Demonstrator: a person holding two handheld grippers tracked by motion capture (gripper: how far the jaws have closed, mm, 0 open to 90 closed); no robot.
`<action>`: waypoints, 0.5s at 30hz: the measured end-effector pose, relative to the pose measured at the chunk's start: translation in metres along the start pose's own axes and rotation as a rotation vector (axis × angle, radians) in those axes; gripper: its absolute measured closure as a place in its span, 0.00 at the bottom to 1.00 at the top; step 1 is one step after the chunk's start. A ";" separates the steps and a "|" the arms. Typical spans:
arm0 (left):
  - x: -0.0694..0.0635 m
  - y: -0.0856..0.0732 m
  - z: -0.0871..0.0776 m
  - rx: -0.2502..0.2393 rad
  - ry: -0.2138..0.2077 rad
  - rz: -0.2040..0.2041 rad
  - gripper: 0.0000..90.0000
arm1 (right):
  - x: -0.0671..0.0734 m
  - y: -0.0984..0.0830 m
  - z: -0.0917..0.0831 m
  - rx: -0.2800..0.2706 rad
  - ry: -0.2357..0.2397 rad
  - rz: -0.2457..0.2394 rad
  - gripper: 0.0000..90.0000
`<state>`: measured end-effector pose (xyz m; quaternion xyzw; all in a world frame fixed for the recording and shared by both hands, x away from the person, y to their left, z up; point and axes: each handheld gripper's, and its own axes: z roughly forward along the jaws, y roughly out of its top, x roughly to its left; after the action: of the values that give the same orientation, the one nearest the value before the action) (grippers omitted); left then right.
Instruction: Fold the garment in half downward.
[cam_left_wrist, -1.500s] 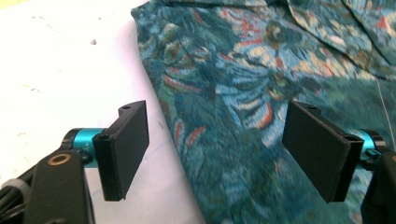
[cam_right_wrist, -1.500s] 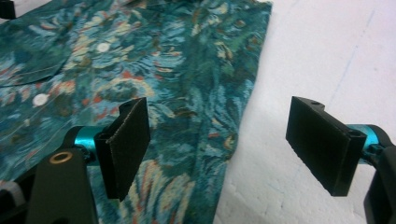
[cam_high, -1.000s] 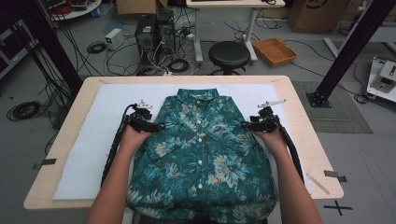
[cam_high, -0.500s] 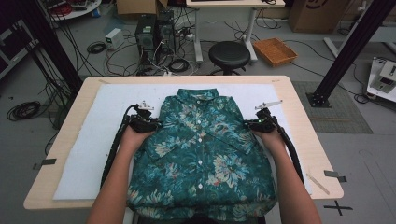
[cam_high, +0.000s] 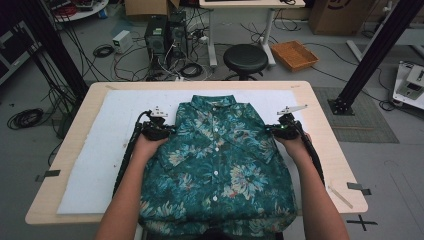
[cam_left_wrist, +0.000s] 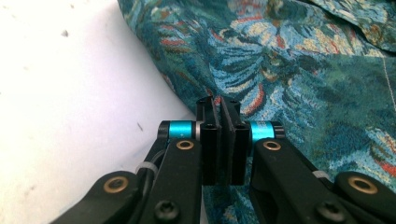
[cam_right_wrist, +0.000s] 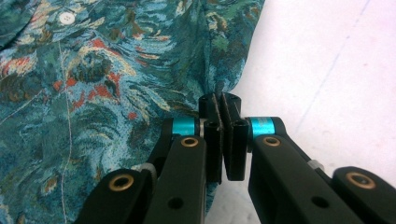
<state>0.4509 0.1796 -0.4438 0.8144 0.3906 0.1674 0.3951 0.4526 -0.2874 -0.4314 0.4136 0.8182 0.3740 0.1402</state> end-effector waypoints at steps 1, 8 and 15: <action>0.000 0.000 0.001 -0.009 -0.001 -0.009 0.96 | -0.002 0.000 0.000 -0.002 -0.004 -0.002 0.99; 0.004 0.023 0.012 0.022 -0.006 0.015 0.96 | -0.013 0.012 0.004 0.005 -0.038 -0.003 0.99; 0.016 0.046 0.010 -0.016 -0.002 0.009 0.96 | -0.023 0.024 0.004 -0.014 -0.073 -0.026 0.99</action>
<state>0.4901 0.1695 -0.4150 0.8132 0.3853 0.1713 0.4012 0.4834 -0.2941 -0.4185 0.4154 0.8152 0.3625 0.1773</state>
